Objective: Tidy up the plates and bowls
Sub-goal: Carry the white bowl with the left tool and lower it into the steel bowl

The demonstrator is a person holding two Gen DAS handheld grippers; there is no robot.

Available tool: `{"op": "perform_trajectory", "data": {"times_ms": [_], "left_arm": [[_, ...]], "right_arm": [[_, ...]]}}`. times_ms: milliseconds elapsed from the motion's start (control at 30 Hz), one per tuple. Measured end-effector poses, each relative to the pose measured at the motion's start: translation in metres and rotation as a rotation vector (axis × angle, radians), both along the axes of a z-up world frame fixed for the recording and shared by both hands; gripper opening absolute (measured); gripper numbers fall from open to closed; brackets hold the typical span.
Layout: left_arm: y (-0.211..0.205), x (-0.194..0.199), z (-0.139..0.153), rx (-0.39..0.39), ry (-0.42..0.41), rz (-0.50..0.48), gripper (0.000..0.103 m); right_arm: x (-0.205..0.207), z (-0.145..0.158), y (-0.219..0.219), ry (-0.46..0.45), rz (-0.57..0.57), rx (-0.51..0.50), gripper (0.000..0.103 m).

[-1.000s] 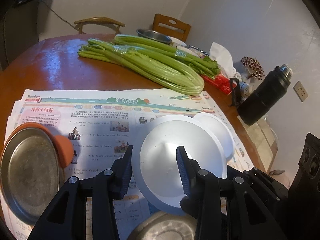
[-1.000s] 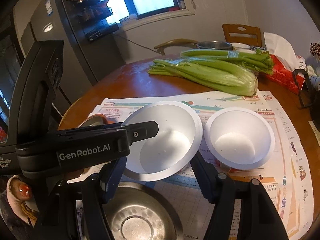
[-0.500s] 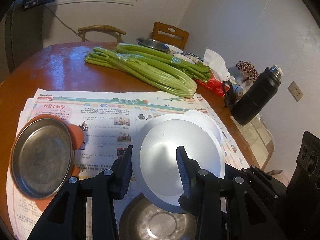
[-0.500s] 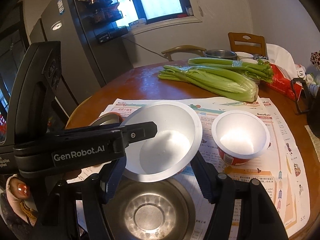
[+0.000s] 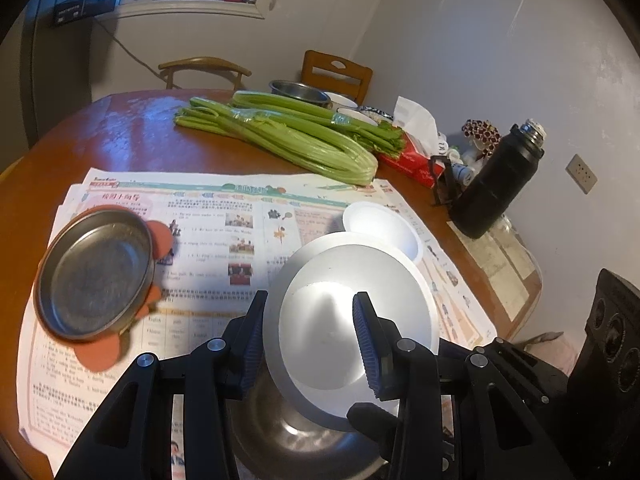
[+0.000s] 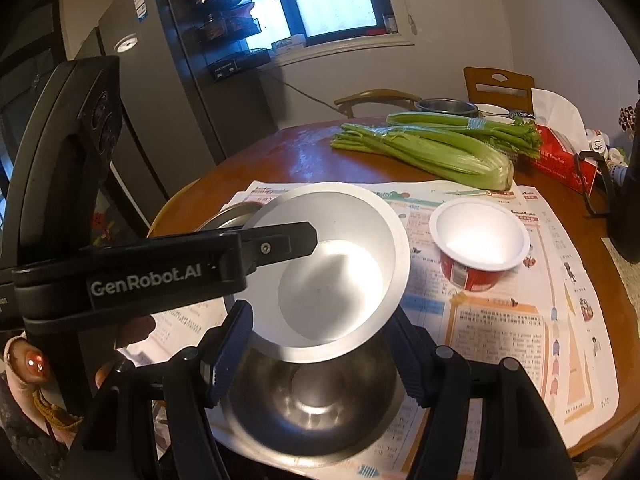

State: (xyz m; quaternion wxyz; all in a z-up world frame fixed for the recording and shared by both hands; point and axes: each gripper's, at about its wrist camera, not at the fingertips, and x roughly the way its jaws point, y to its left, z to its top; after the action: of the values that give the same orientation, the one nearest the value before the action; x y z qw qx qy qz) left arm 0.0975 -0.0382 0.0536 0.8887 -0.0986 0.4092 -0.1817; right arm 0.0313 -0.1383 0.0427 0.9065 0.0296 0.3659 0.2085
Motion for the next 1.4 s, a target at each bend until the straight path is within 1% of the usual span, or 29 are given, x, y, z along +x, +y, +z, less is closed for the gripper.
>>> {"op": "perform_trajectory", "data": {"times_ms": [100, 200, 400, 700, 1067, 1400], "left_arm": [[-0.001, -0.008, -0.004, 0.011, 0.005, 0.005, 0.042], [-0.001, -0.014, -0.010, 0.000, 0.016, 0.004, 0.043], [-0.003, -0.017, -0.022, 0.011, 0.039, 0.010, 0.043], [-0.006, -0.020, -0.036, 0.044, 0.061, 0.009, 0.043], [-0.010, -0.018, -0.059, 0.093, 0.105, 0.016, 0.043], [-0.010, -0.015, -0.064, 0.109, 0.110, 0.022, 0.044]], "right_arm": [[-0.008, -0.002, 0.000, 0.006, 0.007, -0.005, 0.067], [-0.012, -0.005, 0.000, 0.009, 0.006, -0.019, 0.067], [-0.016, -0.011, -0.001, 0.028, 0.014, -0.025, 0.067], [-0.018, -0.022, -0.001, 0.049, 0.028, -0.043, 0.067], [-0.013, -0.044, 0.002, 0.101, 0.050, -0.075, 0.067], [-0.013, -0.048, 0.006, 0.096, 0.060, -0.089, 0.067]]}}
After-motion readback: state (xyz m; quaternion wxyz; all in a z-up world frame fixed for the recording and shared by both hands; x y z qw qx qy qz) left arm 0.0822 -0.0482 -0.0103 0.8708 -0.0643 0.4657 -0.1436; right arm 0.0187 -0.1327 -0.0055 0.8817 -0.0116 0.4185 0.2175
